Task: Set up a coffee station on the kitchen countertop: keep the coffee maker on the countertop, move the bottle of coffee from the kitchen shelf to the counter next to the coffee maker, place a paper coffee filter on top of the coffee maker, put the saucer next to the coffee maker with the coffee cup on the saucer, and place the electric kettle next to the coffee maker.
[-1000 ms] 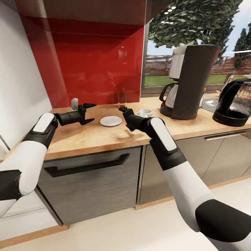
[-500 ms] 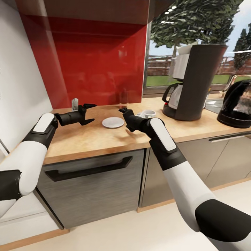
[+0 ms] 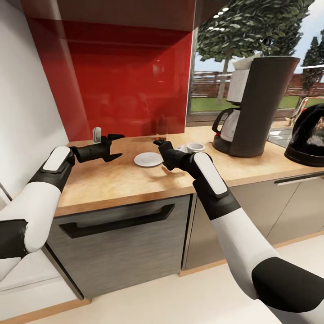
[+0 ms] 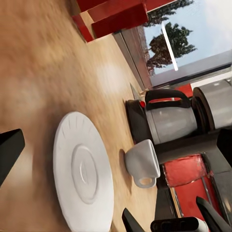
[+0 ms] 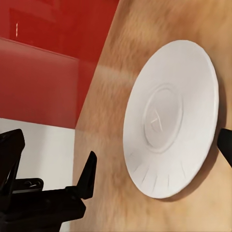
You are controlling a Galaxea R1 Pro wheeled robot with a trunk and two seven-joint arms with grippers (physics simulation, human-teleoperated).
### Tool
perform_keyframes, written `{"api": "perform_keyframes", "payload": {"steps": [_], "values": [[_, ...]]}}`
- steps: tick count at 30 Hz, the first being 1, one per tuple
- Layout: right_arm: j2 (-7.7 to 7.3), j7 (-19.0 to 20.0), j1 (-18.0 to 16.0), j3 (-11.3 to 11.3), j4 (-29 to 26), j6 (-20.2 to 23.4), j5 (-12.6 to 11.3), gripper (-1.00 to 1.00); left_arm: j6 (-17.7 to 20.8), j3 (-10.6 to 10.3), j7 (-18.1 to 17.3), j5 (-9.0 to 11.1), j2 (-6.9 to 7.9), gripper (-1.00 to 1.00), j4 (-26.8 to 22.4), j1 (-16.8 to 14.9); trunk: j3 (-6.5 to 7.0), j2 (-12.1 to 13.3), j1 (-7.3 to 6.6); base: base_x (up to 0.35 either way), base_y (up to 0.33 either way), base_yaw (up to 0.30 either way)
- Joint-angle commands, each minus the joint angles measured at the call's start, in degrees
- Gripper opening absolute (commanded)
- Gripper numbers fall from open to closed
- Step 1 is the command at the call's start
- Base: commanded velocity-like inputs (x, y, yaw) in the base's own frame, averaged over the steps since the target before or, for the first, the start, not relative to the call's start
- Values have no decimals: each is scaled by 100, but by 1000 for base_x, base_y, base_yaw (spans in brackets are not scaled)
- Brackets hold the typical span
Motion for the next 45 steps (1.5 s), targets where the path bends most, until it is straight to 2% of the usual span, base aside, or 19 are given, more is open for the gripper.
{"api": "perform_keyframes", "payload": {"steps": [1,13,15,16,21,23,24,29,45], "values": [[1,-33,-5,-3,-5,13,-20,100,26,18,-49,-57,-2,100,5,-5,-6,-2,-1,10,8,0],[1,-33,-5,3,3,13,-21,100,21,-19,-49,-58,-9,100,11,-5,-6,-2,-1,2,2,0],[1,-33,-5,5,21,13,-22,100,19,-150,-49,-57,-18,100,11,-5,-6,-2,-1,0,0,0],[1,-33,-5,5,37,15,-25,100,18,-419,-48,-57,-33,100,11,-5,-6,-2,-1,0,0,0],[1,-33,-5,6,50,17,-27,100,13,-572,-47,-57,-163,100,15,-5,-6,-2,-1,0,0,0],[1,-33,-5,6,61,17,-28,100,9,-630,-42,-57,-329,100,19,-5,-6,-2,-1,0,0,0],[1,-33,-5,6,63,19,-28,100,9,-637,-42,-57,-398,100,19,-5,-6,-2,-1,0,0,0],[1,-31,-5,6,65,21,-28,100,7,-649,-41,-57,-529,100,20,-5,-6,-2,-1,0,0,0],[1,-25,-5,6,66,21,-28,100,1,-646,-40,-57,-540,100,20,-5,-6,-2,-1,0,0,0]]}}
